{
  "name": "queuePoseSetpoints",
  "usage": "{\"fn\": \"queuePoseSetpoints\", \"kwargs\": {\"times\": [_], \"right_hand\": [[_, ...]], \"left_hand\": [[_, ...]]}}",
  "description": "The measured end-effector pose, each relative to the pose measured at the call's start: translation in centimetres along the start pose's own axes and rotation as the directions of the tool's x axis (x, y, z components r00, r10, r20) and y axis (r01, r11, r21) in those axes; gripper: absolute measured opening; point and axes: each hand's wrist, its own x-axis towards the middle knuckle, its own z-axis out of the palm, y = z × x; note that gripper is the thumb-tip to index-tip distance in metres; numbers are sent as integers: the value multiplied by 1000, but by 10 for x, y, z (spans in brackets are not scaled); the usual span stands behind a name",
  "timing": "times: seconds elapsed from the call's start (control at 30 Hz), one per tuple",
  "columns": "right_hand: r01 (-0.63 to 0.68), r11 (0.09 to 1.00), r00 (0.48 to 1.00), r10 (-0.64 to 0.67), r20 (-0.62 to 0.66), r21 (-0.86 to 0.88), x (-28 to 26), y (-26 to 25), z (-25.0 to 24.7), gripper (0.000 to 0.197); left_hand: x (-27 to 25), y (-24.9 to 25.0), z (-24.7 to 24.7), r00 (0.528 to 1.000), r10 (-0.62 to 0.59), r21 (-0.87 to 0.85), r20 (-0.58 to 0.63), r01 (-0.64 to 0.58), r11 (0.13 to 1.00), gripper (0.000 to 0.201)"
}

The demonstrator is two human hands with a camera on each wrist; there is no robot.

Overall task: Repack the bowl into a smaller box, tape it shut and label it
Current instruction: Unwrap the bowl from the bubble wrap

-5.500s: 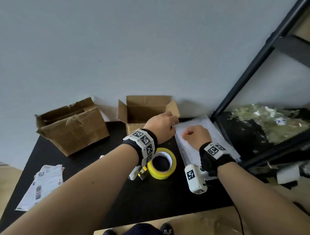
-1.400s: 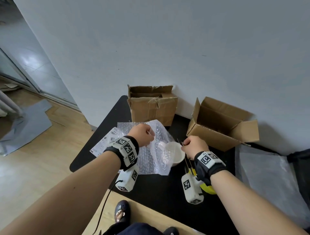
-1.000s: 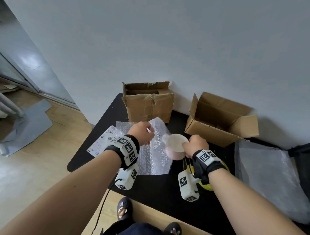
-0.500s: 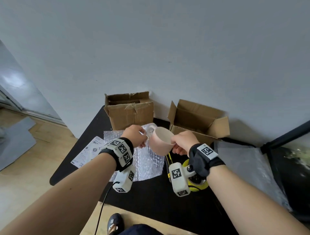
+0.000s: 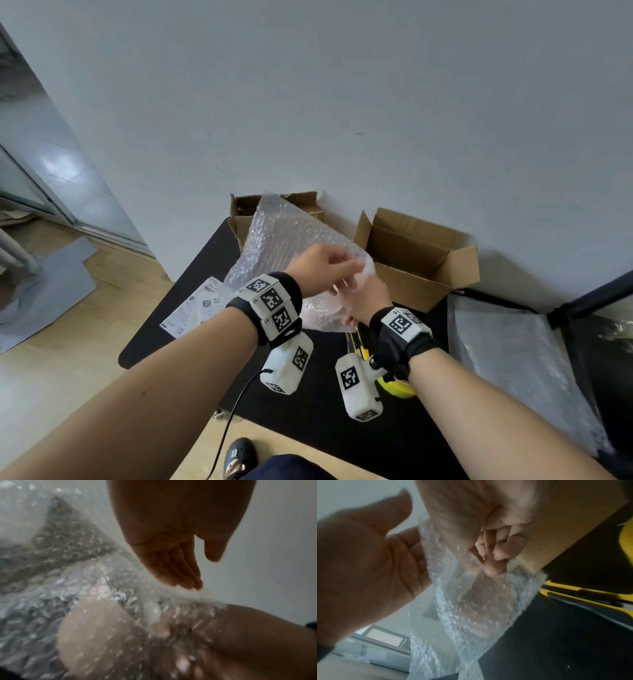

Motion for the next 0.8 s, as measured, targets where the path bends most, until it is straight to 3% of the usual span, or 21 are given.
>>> {"fn": "queuePoseSetpoints", "kwargs": {"times": [0.07, 0.17, 0.23, 0.37, 0.4, 0.47, 0.53, 0.57, 0.6, 0.67, 0.73, 0.8], "right_hand": [[24, 998, 999, -23, -24, 63, 1, 0, -3, 11], [63, 992, 997, -57, -56, 113, 3, 2, -8, 9], [82, 987, 995, -74, -66, 135, 5, 3, -11, 10], [107, 982, 993, -97, -65, 156, 5, 4, -10, 12], [109, 982, 993, -100, -61, 157, 4, 4, -9, 10], [109, 982, 993, -102, -50, 154, 4, 4, -5, 3], [107, 982, 994, -103, -32, 158, 4, 3, -3, 2], [107, 981, 994, -104, -30, 161, 4, 2, -3, 3], [104, 981, 994, -101, -28, 165, 4, 1, -3, 4], [108, 983, 994, -102, -48, 147, 6, -3, -3, 6], [119, 983, 992, -112, -56, 139, 8, -8, -2, 6], [119, 979, 993, -113, -42, 164, 8, -13, -1, 5]], "left_hand": [[1, -1, -8, 977, 49, 30, -209, -44, 999, 9], [0, -17, -30, 803, 186, 365, -566, 42, 930, 18], [-2, -30, -45, 717, 201, 397, -668, 115, 911, 31], [-13, -55, -60, 734, -26, 342, -679, 347, 873, 59], [-17, -58, -59, 718, -68, 327, -693, 397, 857, 67], [-23, -65, -60, 631, -131, 243, -765, 471, 848, 78], [-25, -72, -66, 559, -350, -12, -752, 519, 855, 85], [-25, -76, -71, 559, -498, -181, -663, 526, 831, 84], [-25, -78, -76, 588, -623, -326, -516, 538, 778, 75], [-25, -80, -83, 655, -713, -407, -251, 597, 691, 44], [-23, -80, -85, 692, -687, -300, -223, 621, 724, 37], [-19, -85, -86, 740, -607, -281, -289, 541, 793, 42]]}}
